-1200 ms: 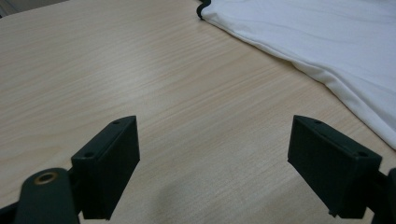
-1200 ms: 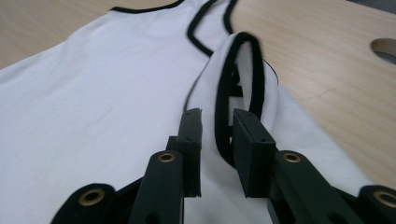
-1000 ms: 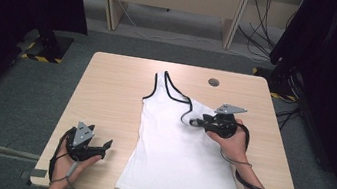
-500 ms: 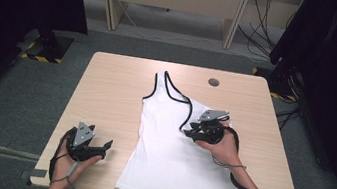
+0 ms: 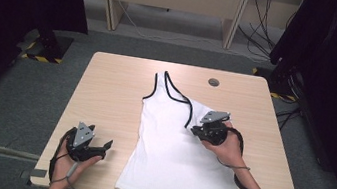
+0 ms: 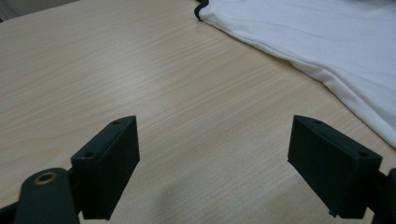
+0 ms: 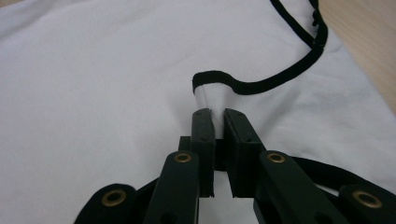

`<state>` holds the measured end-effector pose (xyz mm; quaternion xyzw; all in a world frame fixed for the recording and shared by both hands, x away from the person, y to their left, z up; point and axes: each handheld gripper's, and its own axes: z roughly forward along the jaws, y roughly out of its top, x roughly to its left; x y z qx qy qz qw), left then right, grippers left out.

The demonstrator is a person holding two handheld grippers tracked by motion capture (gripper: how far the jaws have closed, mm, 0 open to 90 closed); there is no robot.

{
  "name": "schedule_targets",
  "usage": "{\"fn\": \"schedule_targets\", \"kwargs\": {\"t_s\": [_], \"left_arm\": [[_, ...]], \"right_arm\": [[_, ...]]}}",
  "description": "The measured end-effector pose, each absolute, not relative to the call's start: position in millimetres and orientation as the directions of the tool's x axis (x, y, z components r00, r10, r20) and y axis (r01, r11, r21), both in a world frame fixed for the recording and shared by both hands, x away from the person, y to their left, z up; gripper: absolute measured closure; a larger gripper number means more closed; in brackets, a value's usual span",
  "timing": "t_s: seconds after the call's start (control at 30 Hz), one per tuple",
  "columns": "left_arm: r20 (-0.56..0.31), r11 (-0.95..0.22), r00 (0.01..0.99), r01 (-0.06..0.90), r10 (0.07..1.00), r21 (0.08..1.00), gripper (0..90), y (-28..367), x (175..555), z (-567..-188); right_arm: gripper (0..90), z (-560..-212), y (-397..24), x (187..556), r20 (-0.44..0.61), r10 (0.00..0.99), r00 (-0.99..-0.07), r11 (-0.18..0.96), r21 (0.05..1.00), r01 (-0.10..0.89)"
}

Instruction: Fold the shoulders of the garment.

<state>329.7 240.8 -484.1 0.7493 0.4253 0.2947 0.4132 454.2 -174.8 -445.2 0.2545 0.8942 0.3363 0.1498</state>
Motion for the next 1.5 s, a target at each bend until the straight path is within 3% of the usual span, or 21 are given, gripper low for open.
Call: {"fn": "schedule_targets", "kwargs": {"t_s": [0.27, 0.4, 0.53, 0.6, 0.8, 0.9, 1.17, 1.5], "left_arm": [[0.091, -0.298, 0.465, 0.394, 0.881, 0.869, 15.8, 240.6, 329.8, -484.2], [0.090, -0.297, 0.465, 0.393, 0.881, 0.870, 15.8, 240.8, 329.7, -484.2], [0.092, -0.299, 0.466, 0.393, 0.880, 0.870, 15.7, 240.3, 329.6, -484.3], [0.092, -0.300, 0.466, 0.396, 0.880, 0.868, 15.7, 240.4, 330.0, -484.3], [0.091, -0.296, 0.465, 0.391, 0.881, 0.871, 15.7, 240.6, 329.2, -484.3], [0.092, -0.298, 0.465, 0.391, 0.880, 0.871, 15.8, 240.4, 329.1, -484.3], [0.093, -0.298, 0.462, 0.395, 0.882, 0.869, 15.7, 240.5, 329.4, -484.3], [0.094, -0.299, 0.461, 0.395, 0.882, 0.868, 15.8, 240.2, 329.4, -484.4]], "right_arm": [[83.2, -442.6, -176.7, 448.3, -0.124, 0.515, -0.848, 0.680, 0.661, 0.317], [72.1, -455.0, -170.1, 445.8, -0.087, 0.463, -0.882, 0.707, 0.637, 0.308], [65.1, -449.0, -182.6, 458.3, 0.073, 0.529, -0.845, 0.542, 0.737, 0.404], [62.6, -446.3, -187.1, 466.3, 0.097, 0.604, -0.791, 0.469, 0.760, 0.451], [61.1, -465.8, -181.3, 479.0, 0.054, 0.673, -0.738, 0.510, 0.689, 0.515], [60.0, -469.1, -181.1, 477.9, 0.042, 0.678, -0.734, 0.507, 0.696, 0.509], [45.4, -462.3, -178.7, 470.0, -0.041, 0.680, -0.732, 0.533, 0.713, 0.455], [38.9, -445.7, -196.3, 457.0, -0.040, 0.698, -0.715, 0.502, 0.740, 0.449]]}}
